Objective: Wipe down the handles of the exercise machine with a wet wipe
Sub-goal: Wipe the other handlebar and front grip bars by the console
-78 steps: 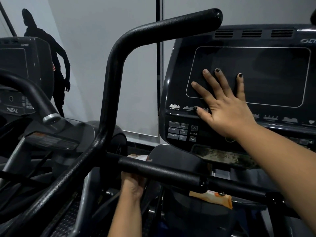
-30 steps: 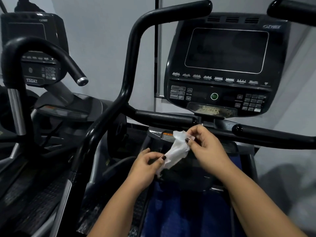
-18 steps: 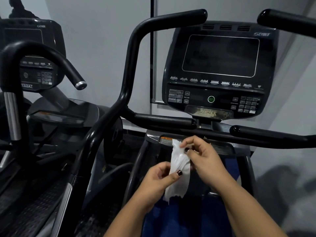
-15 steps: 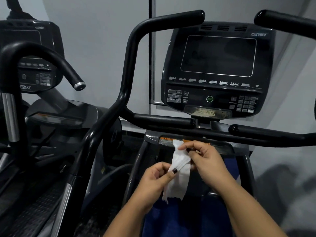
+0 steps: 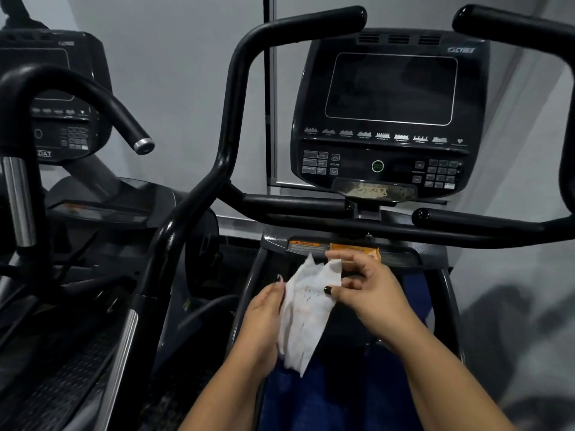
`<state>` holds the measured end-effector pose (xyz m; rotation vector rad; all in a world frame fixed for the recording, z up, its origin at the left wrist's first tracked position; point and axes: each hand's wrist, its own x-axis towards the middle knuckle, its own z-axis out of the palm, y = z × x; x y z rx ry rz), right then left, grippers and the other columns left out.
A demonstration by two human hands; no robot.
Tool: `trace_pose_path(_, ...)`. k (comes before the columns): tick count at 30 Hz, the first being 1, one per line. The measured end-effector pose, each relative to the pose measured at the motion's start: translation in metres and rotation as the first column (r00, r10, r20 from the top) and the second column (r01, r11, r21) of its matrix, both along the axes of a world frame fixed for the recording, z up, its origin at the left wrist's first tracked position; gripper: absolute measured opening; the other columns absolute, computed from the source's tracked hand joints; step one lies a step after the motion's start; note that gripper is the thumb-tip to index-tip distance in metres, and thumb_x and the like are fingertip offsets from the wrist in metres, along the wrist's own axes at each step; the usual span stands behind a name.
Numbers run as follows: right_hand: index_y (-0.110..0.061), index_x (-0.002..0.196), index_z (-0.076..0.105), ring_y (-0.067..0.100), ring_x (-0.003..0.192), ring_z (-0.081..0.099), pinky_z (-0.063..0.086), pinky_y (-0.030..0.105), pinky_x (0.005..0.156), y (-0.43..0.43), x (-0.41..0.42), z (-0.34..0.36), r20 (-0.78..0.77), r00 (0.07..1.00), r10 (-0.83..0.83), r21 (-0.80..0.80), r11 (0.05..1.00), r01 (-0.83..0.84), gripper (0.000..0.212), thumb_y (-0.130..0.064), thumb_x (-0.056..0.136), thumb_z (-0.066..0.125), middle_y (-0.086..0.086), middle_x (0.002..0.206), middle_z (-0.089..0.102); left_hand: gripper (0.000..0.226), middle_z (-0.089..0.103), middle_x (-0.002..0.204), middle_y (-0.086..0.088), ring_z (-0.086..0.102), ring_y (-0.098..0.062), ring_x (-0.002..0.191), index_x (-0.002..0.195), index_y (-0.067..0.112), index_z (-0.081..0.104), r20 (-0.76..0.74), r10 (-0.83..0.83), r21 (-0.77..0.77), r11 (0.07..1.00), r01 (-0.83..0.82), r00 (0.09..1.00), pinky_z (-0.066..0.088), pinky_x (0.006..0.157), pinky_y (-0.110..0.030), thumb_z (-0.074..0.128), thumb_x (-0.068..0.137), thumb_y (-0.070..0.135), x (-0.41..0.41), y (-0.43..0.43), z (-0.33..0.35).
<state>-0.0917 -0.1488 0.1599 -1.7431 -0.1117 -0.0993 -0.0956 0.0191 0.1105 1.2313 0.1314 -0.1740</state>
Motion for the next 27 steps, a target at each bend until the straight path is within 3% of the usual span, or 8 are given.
trace_pose_path(4,-0.036,0.085,0.077,0.004,0.089,0.068,0.058,0.028,0.083,0.0,-0.008,-0.007,-0.021,0.999,-0.03,-0.108,0.994,0.028,0.041,0.004,0.082,0.07,-0.012,0.1,0.071,0.053,0.075,0.101,-0.012,0.071,-0.03,0.099,0.129,0.016,0.051,0.069,-0.058,0.107,0.993,0.05,0.996,0.054,0.092,-0.048,0.071,0.081,0.024,-0.009,0.001,-0.003)
trace_pose_path(7,-0.035,0.082,0.075,-0.001,0.095,0.062,0.051,0.016,0.082,-0.002,-0.014,-0.01,0.003,0.997,-0.083,-0.173,0.982,0.082,0.036,0.0,0.085,0.068,-0.017,0.107,0.066,0.047,0.074,0.102,-0.006,0.07,-0.024,0.101,0.137,0.035,0.049,0.092,0.049,0.142,0.988,-0.062,0.995,0.053,0.095,-0.045,0.056,0.097,0.013,-0.012,0.004,-0.007)
trace_pose_path(11,-0.037,0.085,0.071,0.001,0.1,0.058,0.048,0.015,0.082,0.003,-0.021,-0.016,0.015,0.994,-0.109,-0.222,0.969,0.109,0.032,-0.005,0.087,0.068,-0.015,0.118,0.058,0.051,0.063,0.131,-0.002,0.059,-0.021,0.12,0.129,0.058,0.051,0.191,-0.013,0.226,0.974,-0.031,0.981,0.047,0.104,-0.049,0.042,0.099,0.017,-0.021,0.011,-0.003)
trace_pose_path(13,-0.038,0.093,0.071,0.001,0.107,0.053,0.044,0.015,0.085,0.004,-0.027,-0.015,-0.001,0.998,-0.065,-0.231,0.971,0.063,0.025,-0.015,0.083,0.075,-0.016,0.127,0.049,0.049,0.067,0.124,-0.007,0.06,-0.023,0.117,0.126,0.055,0.055,0.221,-0.045,0.218,0.976,-0.004,0.974,0.046,0.104,-0.053,0.039,0.1,0.017,-0.025,0.013,-0.001)
trace_pose_path(17,-0.039,0.107,0.067,-0.001,0.118,0.042,0.043,0.014,0.088,0.006,-0.037,-0.017,-0.064,0.998,0.018,-0.318,0.947,-0.037,0.051,-0.02,0.065,0.089,-0.022,0.127,0.036,0.046,0.066,0.126,-0.001,0.061,-0.021,0.118,0.124,0.045,0.062,0.267,-0.116,0.208,0.976,0.061,0.957,0.047,0.104,-0.045,0.036,0.103,0.014,-0.03,0.015,0.003)
trace_pose_path(21,-0.036,0.098,0.067,-0.001,0.109,0.047,0.043,0.0,0.07,0.004,-0.036,-0.017,0.025,0.996,-0.083,-0.383,0.92,0.086,0.044,-0.004,0.072,0.082,-0.021,0.116,0.039,0.033,0.072,0.114,0.005,0.064,-0.011,0.112,0.117,0.027,0.069,0.328,-0.148,0.31,0.95,0.041,0.933,0.052,0.089,-0.02,0.051,0.099,0.007,-0.031,0.015,0.008)
trace_pose_path(24,-0.036,0.091,0.066,0.006,0.103,0.051,0.045,0.005,0.068,-0.003,-0.032,-0.017,0.018,0.995,-0.094,-0.423,0.901,0.092,0.038,-0.002,0.078,0.077,-0.023,0.112,0.039,0.035,0.075,0.101,-0.003,0.071,-0.019,0.098,0.111,0.024,0.071,0.339,-0.153,0.36,0.933,0.022,0.928,0.058,0.083,-0.033,0.065,0.089,-0.001,-0.025,0.015,0.006)
trace_pose_path(27,-0.032,0.083,0.071,0.004,0.1,0.052,0.045,0.012,0.077,-0.009,-0.027,-0.014,0.006,0.996,-0.087,-0.487,0.87,0.079,0.026,-0.005,0.084,0.072,-0.019,0.111,0.045,0.028,0.075,0.092,0.005,0.071,-0.011,0.09,0.094,0.029,0.076,0.368,-0.083,0.468,0.877,-0.107,0.926,0.057,0.072,-0.023,0.071,0.084,0.003,-0.016,0.01,0.006)
